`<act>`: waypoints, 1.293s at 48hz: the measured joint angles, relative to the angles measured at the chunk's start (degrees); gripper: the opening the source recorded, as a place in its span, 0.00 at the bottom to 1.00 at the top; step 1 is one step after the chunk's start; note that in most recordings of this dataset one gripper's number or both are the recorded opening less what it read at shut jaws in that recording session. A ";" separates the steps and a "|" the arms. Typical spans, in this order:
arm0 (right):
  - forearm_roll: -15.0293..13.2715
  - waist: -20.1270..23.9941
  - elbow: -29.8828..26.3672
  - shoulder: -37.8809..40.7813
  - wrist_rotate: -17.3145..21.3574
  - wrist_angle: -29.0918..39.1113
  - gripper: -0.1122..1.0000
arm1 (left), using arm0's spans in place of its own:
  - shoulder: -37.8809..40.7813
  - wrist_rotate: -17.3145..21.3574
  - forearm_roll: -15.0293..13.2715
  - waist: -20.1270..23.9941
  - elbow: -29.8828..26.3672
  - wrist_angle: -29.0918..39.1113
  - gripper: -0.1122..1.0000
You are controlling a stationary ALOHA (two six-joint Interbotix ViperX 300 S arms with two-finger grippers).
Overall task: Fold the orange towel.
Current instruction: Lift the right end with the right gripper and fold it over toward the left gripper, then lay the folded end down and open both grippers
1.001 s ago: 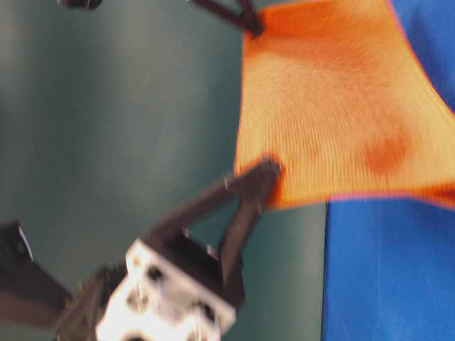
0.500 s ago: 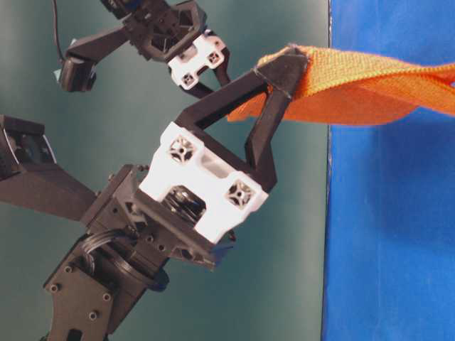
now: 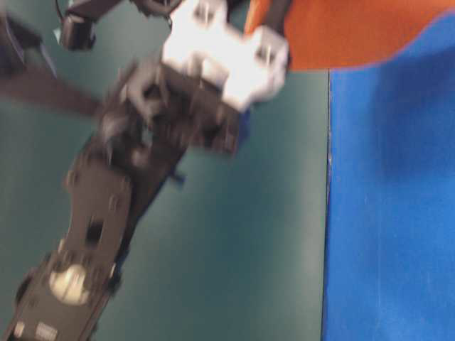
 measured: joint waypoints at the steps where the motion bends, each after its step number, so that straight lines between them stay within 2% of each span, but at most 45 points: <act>1: 0.00 0.00 0.35 -0.35 0.09 0.18 0.12 | 0.62 0.26 0.00 0.00 -0.70 0.00 0.12; 9: 0.00 0.00 1.14 -1.23 0.00 2.02 0.12 | 3.78 0.44 -0.09 0.00 -4.75 -0.26 0.12; 15: 0.00 0.00 1.05 1.14 -0.26 1.67 0.12 | 4.04 0.26 -0.18 0.00 -3.96 -0.35 0.12; 24: 0.00 0.70 -1.49 9.05 -0.35 -1.85 0.12 | 3.16 -2.90 -0.62 -0.18 2.37 -1.41 0.12; 34: -0.18 2.20 -6.24 16.88 -0.35 -7.29 0.12 | -1.76 -10.46 -0.79 -1.14 13.71 -5.19 0.12; 42: -0.88 3.52 -9.05 20.92 -0.97 -8.70 0.12 | -4.39 -14.33 -0.97 -2.11 20.04 -7.73 0.12; 49: -1.05 4.22 -9.93 22.32 -1.05 -8.96 0.12 | -5.27 -14.85 -1.05 -2.64 22.94 -8.44 0.12; 58: -1.14 4.39 -10.02 22.50 -1.14 -9.05 0.12 | -5.27 -14.85 -0.97 -2.64 23.38 -8.96 0.12; 62: -1.14 4.66 -10.02 22.50 -1.23 -9.49 0.12 | -5.27 -14.85 -1.05 -2.64 23.38 -9.23 0.17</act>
